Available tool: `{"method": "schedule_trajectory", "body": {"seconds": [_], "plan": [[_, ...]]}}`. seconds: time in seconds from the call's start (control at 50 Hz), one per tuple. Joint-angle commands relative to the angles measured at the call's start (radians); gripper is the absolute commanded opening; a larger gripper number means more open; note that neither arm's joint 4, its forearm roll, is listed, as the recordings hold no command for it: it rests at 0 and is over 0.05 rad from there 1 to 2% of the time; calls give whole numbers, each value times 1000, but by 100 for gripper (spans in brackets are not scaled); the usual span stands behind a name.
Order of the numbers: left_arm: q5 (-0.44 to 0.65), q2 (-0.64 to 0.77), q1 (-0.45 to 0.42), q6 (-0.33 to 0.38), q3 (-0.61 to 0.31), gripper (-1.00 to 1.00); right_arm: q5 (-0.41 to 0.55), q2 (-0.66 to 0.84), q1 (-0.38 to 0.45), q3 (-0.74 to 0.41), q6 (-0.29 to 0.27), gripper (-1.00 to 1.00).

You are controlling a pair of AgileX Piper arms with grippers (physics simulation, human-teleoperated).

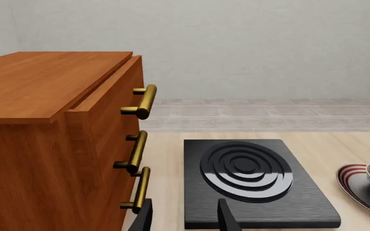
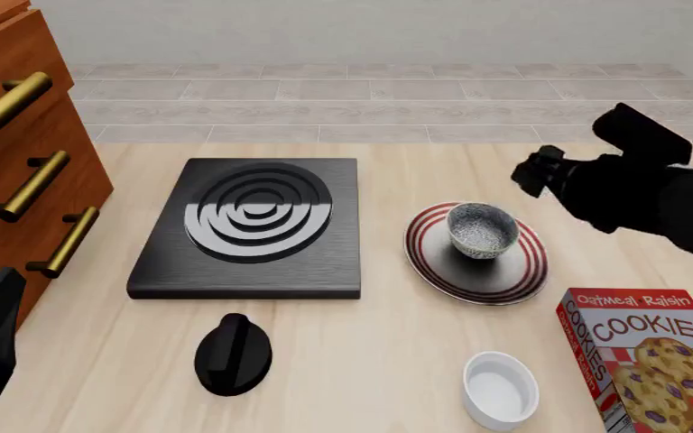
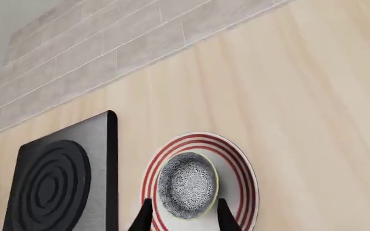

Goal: Pick the akita bowl on the cookies box and place it on the plate.

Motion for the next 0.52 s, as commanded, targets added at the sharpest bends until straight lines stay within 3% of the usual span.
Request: {"method": "schedule_trajectory", "body": {"seconds": [0.02, 0.08, 0.34, 0.42, 0.5, 0.52], "plan": [[0, 0, 0, 0, 0, 100, 266, -447, 25, 9, -67, 100], [0, 0, 0, 0, 0, 100, 387, -623, 44, 6, -80, 100], [0, 0, 0, 0, 0, 100, 716, -1060, 40, -18, -94, 100], [0, 0, 0, 0, 0, 100, 805, -1161, 0, -67, -165, 100], [0, 0, 0, 0, 0, 100, 881, -1254, 0, -107, -183, 100], [0, 0, 0, 0, 0, 100, 916, -1294, -25, -150, -240, 100]]}}
